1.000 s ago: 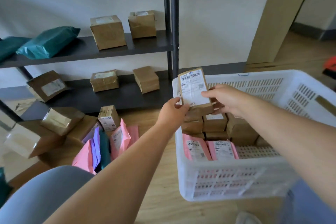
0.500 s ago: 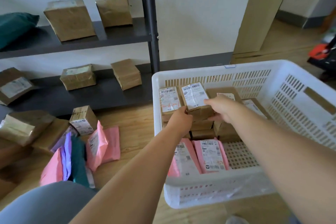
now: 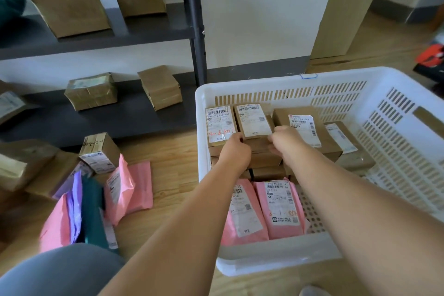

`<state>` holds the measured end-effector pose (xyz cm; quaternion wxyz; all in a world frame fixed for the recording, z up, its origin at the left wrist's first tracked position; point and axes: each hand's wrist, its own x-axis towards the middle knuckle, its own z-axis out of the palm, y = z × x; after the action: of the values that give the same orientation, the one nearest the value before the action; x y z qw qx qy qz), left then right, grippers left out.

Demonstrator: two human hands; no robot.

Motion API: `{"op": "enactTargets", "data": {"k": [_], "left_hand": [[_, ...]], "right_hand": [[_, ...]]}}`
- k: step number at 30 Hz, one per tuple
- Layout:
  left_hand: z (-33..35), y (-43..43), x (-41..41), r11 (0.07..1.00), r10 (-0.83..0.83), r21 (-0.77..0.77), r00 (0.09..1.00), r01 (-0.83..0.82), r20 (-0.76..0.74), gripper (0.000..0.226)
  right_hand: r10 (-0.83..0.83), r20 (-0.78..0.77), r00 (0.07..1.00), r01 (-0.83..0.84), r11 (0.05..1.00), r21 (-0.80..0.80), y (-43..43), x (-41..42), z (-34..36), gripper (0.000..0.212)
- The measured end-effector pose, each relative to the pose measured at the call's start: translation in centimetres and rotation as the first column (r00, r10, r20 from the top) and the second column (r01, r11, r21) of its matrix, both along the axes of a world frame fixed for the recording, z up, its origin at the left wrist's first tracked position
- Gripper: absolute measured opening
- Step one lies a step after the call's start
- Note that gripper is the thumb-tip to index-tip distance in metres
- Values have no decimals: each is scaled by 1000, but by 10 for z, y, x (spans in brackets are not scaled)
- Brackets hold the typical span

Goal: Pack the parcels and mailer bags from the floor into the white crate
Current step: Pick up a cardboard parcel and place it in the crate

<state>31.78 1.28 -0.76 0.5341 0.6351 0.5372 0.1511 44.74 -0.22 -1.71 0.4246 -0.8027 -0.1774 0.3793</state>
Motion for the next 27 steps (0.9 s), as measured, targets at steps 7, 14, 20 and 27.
{"op": "enactTargets", "data": {"k": [7, 14, 20, 27], "left_hand": [[21, 3, -12, 987, 161, 6, 983, -162, 92, 53], [51, 2, -41, 964, 257, 10, 937, -267, 236, 45], [66, 17, -113, 921, 363, 64, 904, -385, 226, 39], [48, 62, -235, 862, 503, 100, 862, -497, -55, 33]], "right_hand": [[83, 142, 986, -81, 997, -21, -8, -17, 12, 44], [78, 479, 875, -119, 991, 57, -21, -55, 41, 39], [178, 638, 749, -394, 894, 212, -21, -136, 56, 33], [428, 812, 396, -739, 673, 5, -19, -218, 43, 38]]}}
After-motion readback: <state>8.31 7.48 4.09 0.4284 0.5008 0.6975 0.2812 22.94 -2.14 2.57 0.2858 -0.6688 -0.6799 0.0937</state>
